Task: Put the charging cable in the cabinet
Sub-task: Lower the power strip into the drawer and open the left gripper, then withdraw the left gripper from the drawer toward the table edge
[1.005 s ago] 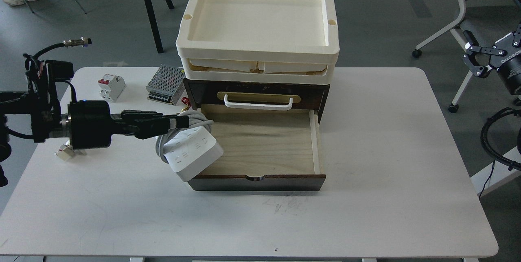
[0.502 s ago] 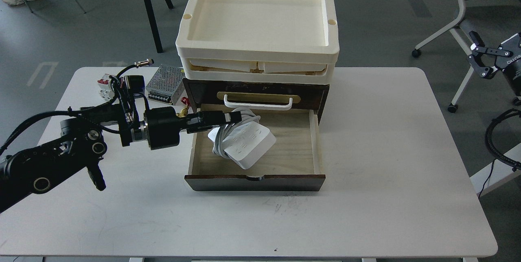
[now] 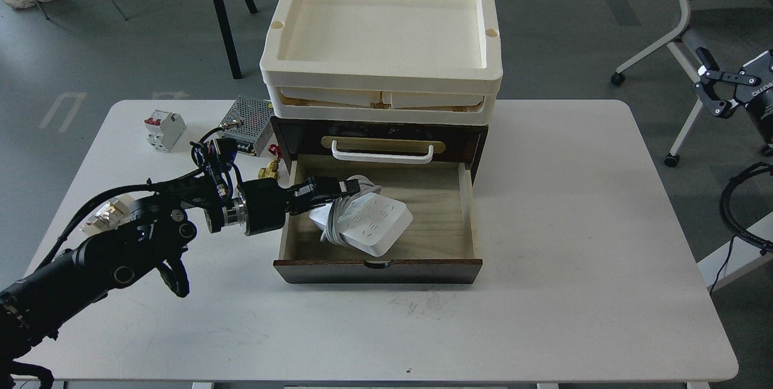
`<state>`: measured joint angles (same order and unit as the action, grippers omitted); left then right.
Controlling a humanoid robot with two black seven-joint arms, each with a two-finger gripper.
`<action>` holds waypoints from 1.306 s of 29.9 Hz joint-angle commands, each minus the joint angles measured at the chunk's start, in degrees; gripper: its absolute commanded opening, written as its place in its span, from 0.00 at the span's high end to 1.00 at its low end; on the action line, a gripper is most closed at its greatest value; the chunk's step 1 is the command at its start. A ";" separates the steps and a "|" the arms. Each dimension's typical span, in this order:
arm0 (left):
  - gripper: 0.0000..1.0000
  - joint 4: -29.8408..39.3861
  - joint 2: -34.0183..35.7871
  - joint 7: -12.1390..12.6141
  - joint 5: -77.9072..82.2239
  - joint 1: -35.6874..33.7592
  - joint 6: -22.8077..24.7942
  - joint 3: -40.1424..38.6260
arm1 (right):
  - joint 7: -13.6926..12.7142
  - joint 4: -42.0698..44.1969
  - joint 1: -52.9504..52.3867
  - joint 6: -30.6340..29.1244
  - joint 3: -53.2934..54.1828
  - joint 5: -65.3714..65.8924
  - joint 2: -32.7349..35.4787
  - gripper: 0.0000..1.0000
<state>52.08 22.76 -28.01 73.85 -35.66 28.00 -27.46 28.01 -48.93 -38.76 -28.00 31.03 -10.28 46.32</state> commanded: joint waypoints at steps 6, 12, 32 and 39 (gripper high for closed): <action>0.96 -1.62 -3.25 0.01 -6.35 0.68 -0.14 -0.22 | -0.01 -0.02 0.18 0.00 -0.01 0.00 -0.09 0.00; 0.86 -4.44 -5.80 0.01 -7.67 0.59 -1.11 -0.31 | -0.01 0.06 0.26 0.00 0.26 0.00 -0.09 0.00; 0.01 -4.88 1.92 0.01 -22.77 1.38 0.00 -2.51 | -0.01 0.15 0.62 0.00 0.69 -0.36 -0.09 0.00; 0.01 -6.45 12.30 0.01 -40.68 0.94 0.00 -6.63 | -0.01 -0.20 0.62 0.00 4.47 -0.36 -1.32 0.00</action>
<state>46.99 32.01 -28.01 42.14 -34.55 28.00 -31.36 28.00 -48.91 -38.14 -28.00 33.29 -10.64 45.71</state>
